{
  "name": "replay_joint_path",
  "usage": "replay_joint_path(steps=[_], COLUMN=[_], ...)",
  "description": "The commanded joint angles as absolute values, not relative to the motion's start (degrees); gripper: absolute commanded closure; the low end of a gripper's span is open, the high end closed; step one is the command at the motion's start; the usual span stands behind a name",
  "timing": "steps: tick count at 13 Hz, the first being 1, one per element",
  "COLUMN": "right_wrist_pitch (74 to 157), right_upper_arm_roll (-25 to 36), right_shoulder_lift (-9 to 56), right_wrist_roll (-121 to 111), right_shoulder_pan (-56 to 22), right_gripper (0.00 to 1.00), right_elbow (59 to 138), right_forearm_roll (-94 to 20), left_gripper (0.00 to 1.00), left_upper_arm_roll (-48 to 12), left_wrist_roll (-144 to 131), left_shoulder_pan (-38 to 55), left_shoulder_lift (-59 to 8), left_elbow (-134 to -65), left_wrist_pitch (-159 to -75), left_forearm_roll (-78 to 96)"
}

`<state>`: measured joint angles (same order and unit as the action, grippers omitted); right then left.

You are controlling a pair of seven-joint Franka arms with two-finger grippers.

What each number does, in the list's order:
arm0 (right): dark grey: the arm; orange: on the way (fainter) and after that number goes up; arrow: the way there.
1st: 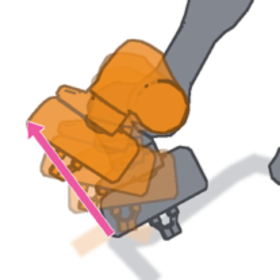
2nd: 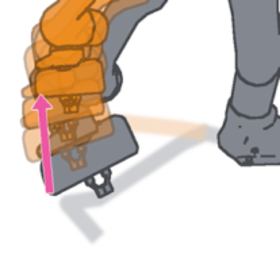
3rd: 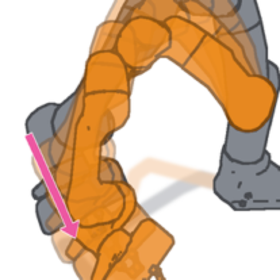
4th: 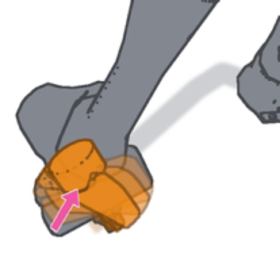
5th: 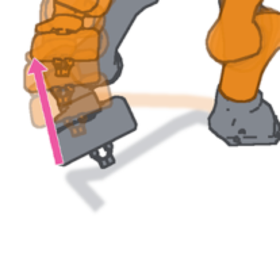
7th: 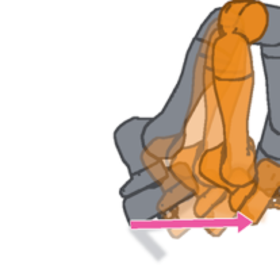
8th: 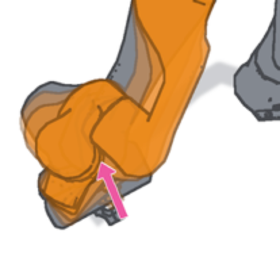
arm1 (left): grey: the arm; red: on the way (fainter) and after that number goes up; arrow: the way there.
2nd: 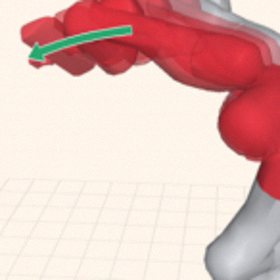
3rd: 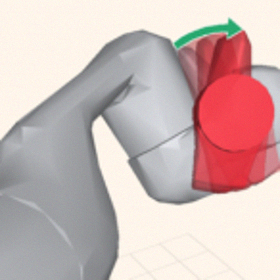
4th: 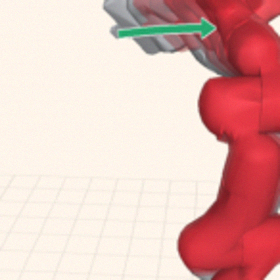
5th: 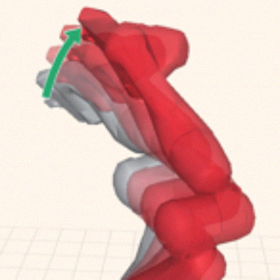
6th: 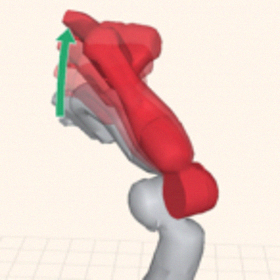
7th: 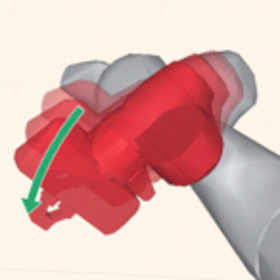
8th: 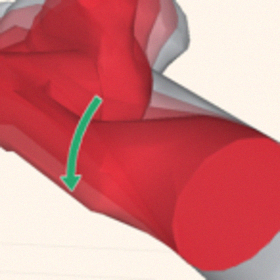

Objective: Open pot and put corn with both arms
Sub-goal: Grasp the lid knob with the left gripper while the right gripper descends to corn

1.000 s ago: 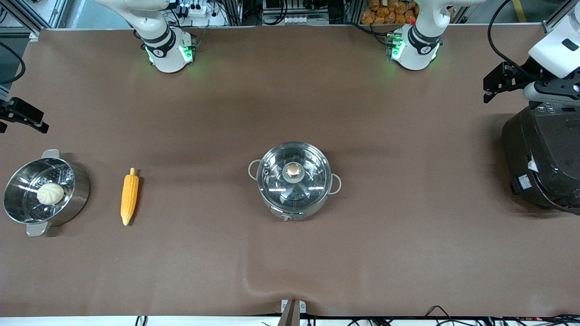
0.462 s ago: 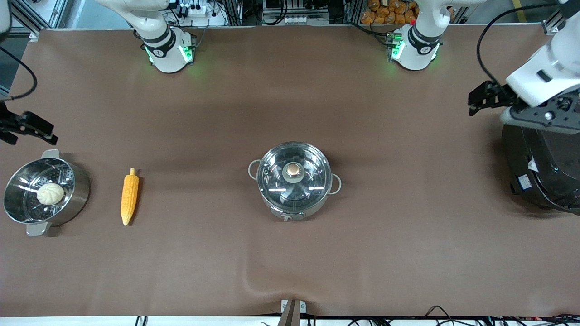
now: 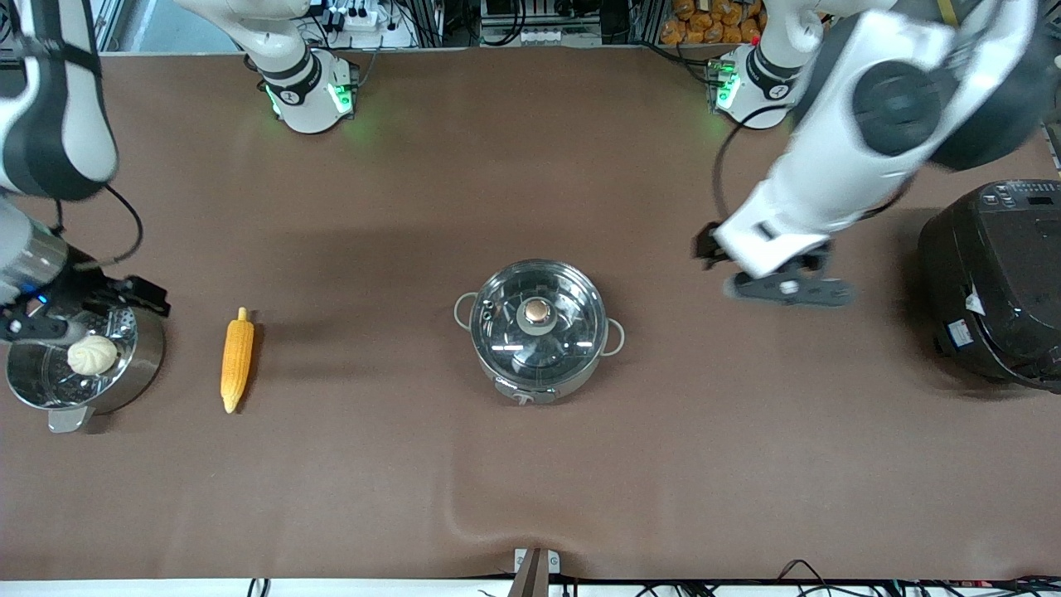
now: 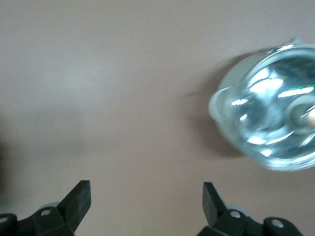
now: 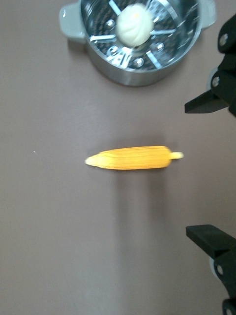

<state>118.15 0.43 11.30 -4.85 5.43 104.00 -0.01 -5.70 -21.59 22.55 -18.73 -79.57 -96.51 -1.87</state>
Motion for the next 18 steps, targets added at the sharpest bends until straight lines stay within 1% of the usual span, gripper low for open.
replay_joint_path(steps=[1, 3, 4, 6, 7, 9, 11, 14, 15, 16, 17, 18], right_wrist_pitch=[127.8, 131.6, 132.9, 134.9, 135.5, 139.5, 143.1, 143.7, 143.8, 143.5, 143.0, 142.7], right_upper_arm_roll=[0.1, 0.1, 0.2, 0.1, 0.1, 0.1, 0.1, 0.1, 0.1, 0.1, 0.1, 0.1], right_shoulder_lift=[13.7, 16.7, 19.1, 22.9, 24.1, 27.4, 31.3, 32.3, 33.2, 33.6, 33.3, 33.0], right_wrist_roll=[-5.4, -5.4, -5.4, -6.4, -6.5, -6.6, -6.7, -6.6, -6.6, -6.6, -6.6, -6.5], right_shoulder_pan=[6.0, 6.5, 6.8, 6.8, 6.3, 5.8, 6.5, 6.2, 6.2, 6.1, 5.7, 5.7], right_gripper=[0.00, 0.00, 0.00, 0.00, 0.00, 0.00, 0.00, 0.00, 0.02, 0.15, 0.32, 0.47], right_elbow=[110.1, 113.7, 113.8, 113.5, 113.0, 113.0, 112.6, 112.2, 112.1, 111.3, 110.9, 109.9], right_forearm_roll=[-0.9, -0.9, -0.9, -0.7, -0.3, -0.1, -0.1, -0.1, -0.1, -0.1, -0.1, -0.1], left_gripper=[0.00, 0.00, 0.00, 0.00, 0.00, 0.00, 0.00, 0.00, 0.00, 0.00, 0.00, 0.06], left_upper_arm_roll=[-5.2, -4.5, -4.5, -4.4, -4.3, -2.2, -2.0, -2.0, -2.0, -2.0, -2.0, -2.0], left_wrist_roll=[-30.1, -37.1, -38.2, -39.5, -39.9, -39.3, -39.3, -39.6, -39.7, -39.8, -39.9, -41.0], left_shoulder_pan=[28.8, 34.3, 36.0, 37.4, 38.3, 40.6, 41.2, 41.7, 41.8, 42.4, 42.5, 42.5], left_shoulder_lift=[-25.4, -30.5, -32.5, -35.4, -36.5, -37.5, -38.3, -38.9, -39.1, -39.5, -39.7, -39.7], left_elbow=[-76.6, -76.6, -76.6, -76.6, -76.5, -76.5, -76.5, -76.5, -76.4, -76.5, -76.4, -76.4], left_wrist_pitch=[-104.6, -113.7, -117.6, -122.9, -124.4, -124.6, -125.6, -125.9, -126.0, -126.5, -126.6, -126.7], left_forearm_roll=[-1.3, -1.8, -2.4, -2.5, -2.5, -5.0, -6.7, -6.7, -6.7, -6.7, -6.7, -6.6])
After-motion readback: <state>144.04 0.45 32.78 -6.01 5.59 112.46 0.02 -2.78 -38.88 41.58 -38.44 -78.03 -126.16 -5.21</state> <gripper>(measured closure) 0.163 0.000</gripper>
